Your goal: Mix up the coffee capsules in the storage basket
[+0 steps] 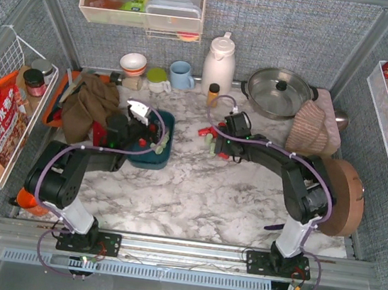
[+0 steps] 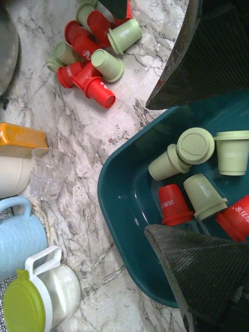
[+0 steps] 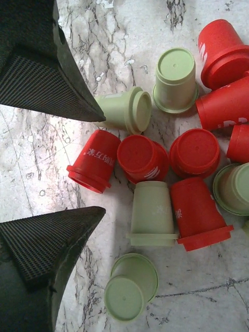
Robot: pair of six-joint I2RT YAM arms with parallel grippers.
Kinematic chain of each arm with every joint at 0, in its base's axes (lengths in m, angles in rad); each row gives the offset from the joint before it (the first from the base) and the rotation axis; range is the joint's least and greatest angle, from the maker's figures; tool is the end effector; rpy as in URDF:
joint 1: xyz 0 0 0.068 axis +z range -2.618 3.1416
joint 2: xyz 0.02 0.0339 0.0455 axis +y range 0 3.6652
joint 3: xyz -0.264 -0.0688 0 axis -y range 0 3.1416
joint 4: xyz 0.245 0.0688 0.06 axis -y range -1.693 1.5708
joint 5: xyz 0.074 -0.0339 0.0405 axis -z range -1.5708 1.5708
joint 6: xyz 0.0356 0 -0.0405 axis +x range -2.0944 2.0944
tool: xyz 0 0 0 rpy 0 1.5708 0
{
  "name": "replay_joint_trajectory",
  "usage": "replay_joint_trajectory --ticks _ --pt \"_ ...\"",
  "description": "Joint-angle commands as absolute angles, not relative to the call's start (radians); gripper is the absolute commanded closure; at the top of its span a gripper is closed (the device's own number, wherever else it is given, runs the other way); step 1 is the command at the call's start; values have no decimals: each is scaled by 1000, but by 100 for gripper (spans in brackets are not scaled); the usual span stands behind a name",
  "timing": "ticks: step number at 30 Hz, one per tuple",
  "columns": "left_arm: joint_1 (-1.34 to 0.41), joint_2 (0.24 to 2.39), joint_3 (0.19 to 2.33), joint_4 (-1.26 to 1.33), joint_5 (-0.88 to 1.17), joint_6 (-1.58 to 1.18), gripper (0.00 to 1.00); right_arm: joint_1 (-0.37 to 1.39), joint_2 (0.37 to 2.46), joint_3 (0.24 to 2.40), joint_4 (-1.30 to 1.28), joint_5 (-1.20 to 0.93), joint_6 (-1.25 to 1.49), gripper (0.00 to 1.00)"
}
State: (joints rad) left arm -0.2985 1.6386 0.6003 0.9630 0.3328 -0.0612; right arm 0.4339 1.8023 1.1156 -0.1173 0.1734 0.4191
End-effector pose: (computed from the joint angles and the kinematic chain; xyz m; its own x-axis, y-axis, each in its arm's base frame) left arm 0.3037 -0.1056 0.1882 -0.1078 -0.0273 -0.9938 0.5838 0.8074 -0.0855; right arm 0.3508 0.1558 0.1830 -0.7212 0.1076 -0.6843 -0.0132 0.9856 0.1689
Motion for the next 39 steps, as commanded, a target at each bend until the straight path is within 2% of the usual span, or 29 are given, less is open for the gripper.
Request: replay_joint_trajectory --ticks 1,7,15,23,27,32,39 --pt "-298 1613 609 983 336 -98 1 435 1824 1146 -140 156 404 30" --pt "-299 1589 612 978 343 -98 1 435 1871 1206 -212 168 407 31" --pt "-301 1574 625 955 345 -114 1 434 1909 1259 -294 188 406 41" --pt "-305 1580 648 907 381 -96 1 434 1924 1285 -328 190 392 46" --pt "-323 1576 647 907 454 -44 1 436 1843 1219 -263 144 388 51" --pt "-385 1555 629 915 551 88 1 437 1664 1094 -94 -27 403 57" --pt "-496 1515 576 940 673 248 1 452 1420 900 204 -284 449 58"
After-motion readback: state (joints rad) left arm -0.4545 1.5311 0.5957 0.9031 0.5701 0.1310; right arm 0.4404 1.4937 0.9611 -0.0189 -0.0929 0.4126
